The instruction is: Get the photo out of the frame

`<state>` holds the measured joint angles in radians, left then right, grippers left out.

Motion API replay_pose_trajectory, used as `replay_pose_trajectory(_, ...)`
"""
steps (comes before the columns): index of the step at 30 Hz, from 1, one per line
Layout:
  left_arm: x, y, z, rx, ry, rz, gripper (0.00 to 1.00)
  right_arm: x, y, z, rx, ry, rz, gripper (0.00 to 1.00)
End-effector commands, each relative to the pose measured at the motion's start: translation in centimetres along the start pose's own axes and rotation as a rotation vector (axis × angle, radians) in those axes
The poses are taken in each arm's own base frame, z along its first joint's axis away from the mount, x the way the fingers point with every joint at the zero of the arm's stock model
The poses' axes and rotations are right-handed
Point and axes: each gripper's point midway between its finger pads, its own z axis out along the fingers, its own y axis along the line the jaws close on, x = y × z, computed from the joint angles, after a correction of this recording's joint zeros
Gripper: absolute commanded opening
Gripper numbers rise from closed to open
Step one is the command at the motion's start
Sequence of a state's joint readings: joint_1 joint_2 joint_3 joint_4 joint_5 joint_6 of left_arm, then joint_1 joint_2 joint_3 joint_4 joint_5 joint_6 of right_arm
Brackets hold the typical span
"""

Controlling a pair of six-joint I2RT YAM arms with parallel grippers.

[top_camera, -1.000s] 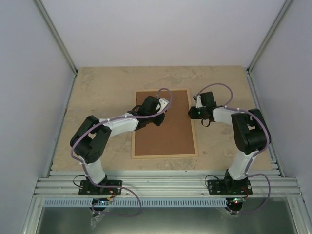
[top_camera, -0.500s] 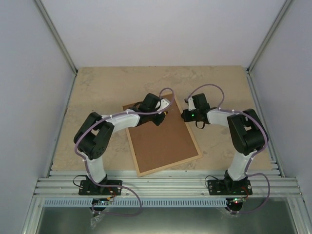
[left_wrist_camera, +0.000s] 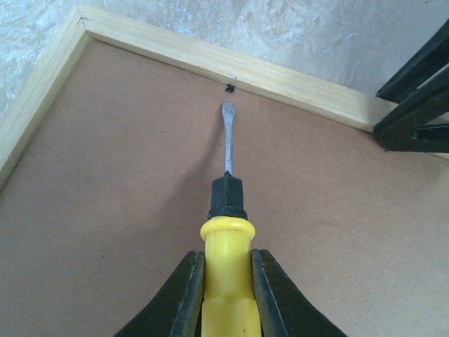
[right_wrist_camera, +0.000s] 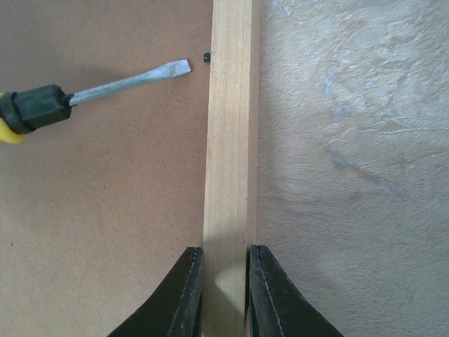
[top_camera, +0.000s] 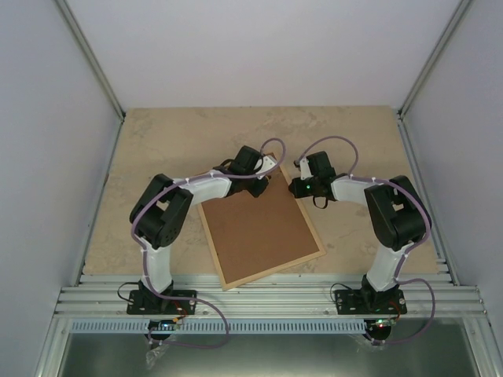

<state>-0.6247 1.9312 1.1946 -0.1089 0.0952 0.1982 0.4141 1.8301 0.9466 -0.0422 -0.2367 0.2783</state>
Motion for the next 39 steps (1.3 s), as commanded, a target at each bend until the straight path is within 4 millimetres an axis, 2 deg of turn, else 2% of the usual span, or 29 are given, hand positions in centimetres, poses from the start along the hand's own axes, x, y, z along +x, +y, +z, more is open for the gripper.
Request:
replay_pose_trajectory(1, 0.3, 1.0, 0.5, -0.026, 0.022, 0.009, 0.0, 1.4, 1.2, 0.6, -0.057, 0.044, -0.02, 0.07)
replay_pose_trajectory(12, 1.1, -0.1, 1.3, 0.038, 0.048, 0.045, 0.0, 1.6, 1.3, 1.0, -0.058, 0.056, -0.023, 0.07)
replay_pose_trajectory(22, 2.0, 0.0, 1.8, 0.039, 0.095, 0.063, 0.0, 1.5, 1.4, 1.0, -0.057, 0.054, -0.026, 0.07)
replay_pose_trajectory(30, 2.1, -0.7, 1.6, 0.075, 0.089, 0.062, 0.0, 1.7, 1.5, 1.2, -0.059, 0.06, -0.028, 0.07)
replay_pose_trajectory(39, 2.8, -0.5, 1.2, 0.06, 0.108, 0.055, 0.0, 1.6, 1.5, 1.2, -0.056, 0.056, -0.031, 0.07)
